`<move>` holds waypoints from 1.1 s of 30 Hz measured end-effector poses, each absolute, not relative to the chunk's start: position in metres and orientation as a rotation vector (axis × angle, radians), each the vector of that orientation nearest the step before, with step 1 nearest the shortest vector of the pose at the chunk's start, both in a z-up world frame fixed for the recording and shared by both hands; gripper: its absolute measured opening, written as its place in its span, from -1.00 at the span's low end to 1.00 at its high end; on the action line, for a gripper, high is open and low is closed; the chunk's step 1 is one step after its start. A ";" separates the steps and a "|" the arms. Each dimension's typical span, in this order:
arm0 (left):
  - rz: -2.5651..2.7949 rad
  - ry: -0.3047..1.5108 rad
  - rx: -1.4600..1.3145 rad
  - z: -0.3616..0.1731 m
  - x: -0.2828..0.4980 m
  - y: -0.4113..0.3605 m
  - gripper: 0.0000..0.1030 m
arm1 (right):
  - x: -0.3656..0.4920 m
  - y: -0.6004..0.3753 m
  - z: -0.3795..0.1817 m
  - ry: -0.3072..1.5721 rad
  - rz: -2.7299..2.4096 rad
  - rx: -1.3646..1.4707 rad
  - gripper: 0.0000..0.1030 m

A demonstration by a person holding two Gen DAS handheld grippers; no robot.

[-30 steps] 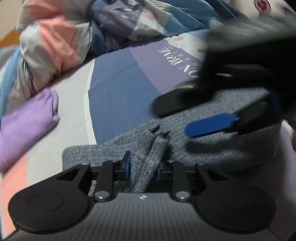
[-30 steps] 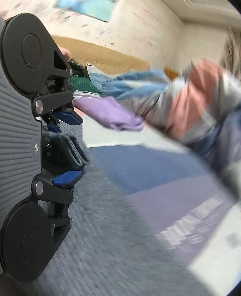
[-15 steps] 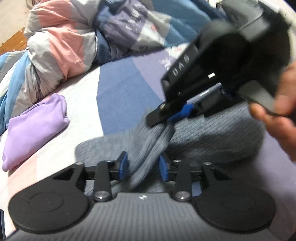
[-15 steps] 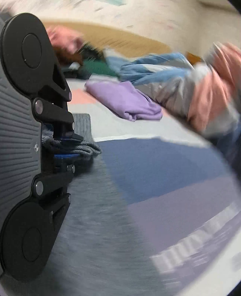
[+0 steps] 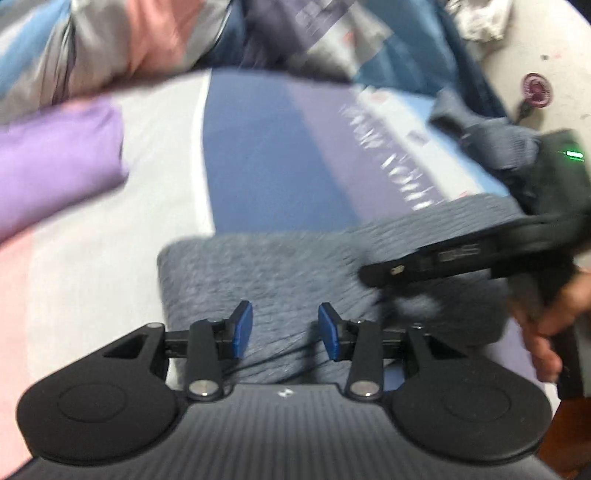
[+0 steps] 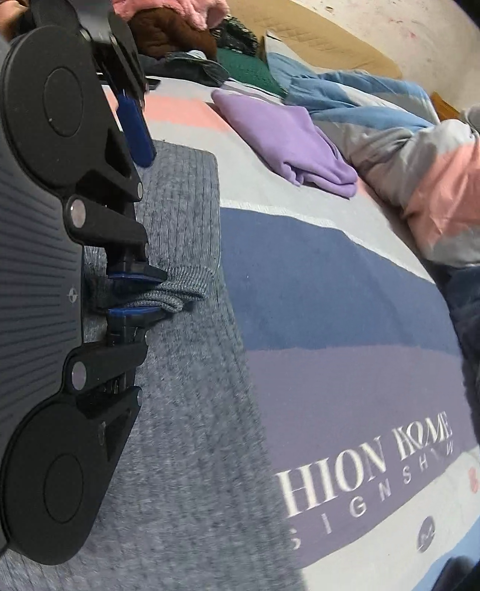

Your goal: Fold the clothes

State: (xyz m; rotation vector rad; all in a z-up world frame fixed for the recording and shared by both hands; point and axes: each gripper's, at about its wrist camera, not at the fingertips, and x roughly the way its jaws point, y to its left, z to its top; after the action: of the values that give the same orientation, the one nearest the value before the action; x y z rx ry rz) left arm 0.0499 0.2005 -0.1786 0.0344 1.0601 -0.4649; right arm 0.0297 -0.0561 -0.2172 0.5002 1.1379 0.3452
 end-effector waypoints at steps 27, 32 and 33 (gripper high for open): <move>-0.512 1.087 0.199 -0.195 0.048 0.189 -0.10 | -0.096 -0.022 -0.221 0.766 0.448 -0.107 -0.54; -0.510 1.088 0.184 -0.194 0.049 0.191 -0.10 | -0.110 -0.045 -0.192 0.709 0.367 -0.077 -0.64; -0.509 1.084 0.186 -0.195 0.048 0.191 -0.10 | -0.111 -0.051 -0.184 0.677 0.338 -0.066 -0.54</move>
State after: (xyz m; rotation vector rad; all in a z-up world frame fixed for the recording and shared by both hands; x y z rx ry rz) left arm 0.0484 0.1905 -0.1945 0.1856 1.0844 -0.5085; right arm -0.1110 -0.0513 -0.1843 -0.0657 0.6774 0.3376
